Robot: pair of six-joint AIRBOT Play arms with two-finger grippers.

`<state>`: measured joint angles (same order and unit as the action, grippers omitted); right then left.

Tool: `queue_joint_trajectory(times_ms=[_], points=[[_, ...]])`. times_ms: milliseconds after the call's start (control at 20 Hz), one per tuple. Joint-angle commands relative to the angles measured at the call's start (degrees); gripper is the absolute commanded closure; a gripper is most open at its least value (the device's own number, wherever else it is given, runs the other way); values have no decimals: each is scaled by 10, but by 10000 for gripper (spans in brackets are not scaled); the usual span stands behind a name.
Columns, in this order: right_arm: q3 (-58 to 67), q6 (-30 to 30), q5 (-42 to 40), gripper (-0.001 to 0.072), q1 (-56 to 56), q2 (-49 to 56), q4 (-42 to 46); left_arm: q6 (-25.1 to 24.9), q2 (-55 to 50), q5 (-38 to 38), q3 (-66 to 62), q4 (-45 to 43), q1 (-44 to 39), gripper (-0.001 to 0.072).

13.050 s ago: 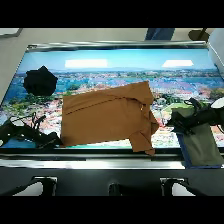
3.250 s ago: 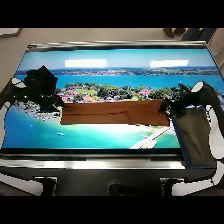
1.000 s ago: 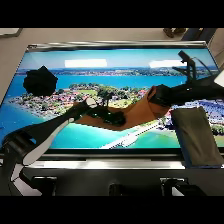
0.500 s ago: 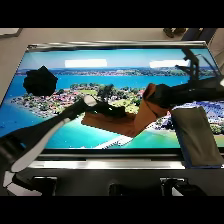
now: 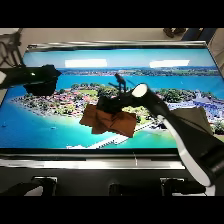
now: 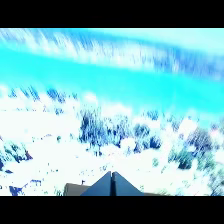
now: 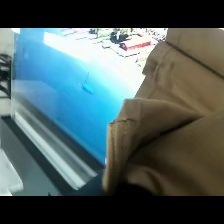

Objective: Fold the shirts.

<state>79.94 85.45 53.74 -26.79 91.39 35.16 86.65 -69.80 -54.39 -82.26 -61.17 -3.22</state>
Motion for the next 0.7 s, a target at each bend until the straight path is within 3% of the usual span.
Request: queue_joint_trajectory(times_ms=[0, 150, 250, 500, 550, 650], points=[[0, -9, -98, 25, -45, 92, -101, 8, 67, -3, 0, -14, 14, 678], [0, -17, -67, 30, -4, 77, -93, -3, 70, -21, 1, -15, -5, 677], [0, -16, -4, 30, 56, 40, -39, -7, 70, -25, 12, -15, -9, 677], [-6, 100, 218, 50, 217, -47, 316, -14, 70, -24, 38, -15, -8, 677], [-24, 108, 246, 52, 235, -48, 342, -14, 70, -24, 38, -15, -8, 677], [-93, 106, 228, 53, 248, -47, 297, -13, 70, -23, 38, -14, -8, 677]])
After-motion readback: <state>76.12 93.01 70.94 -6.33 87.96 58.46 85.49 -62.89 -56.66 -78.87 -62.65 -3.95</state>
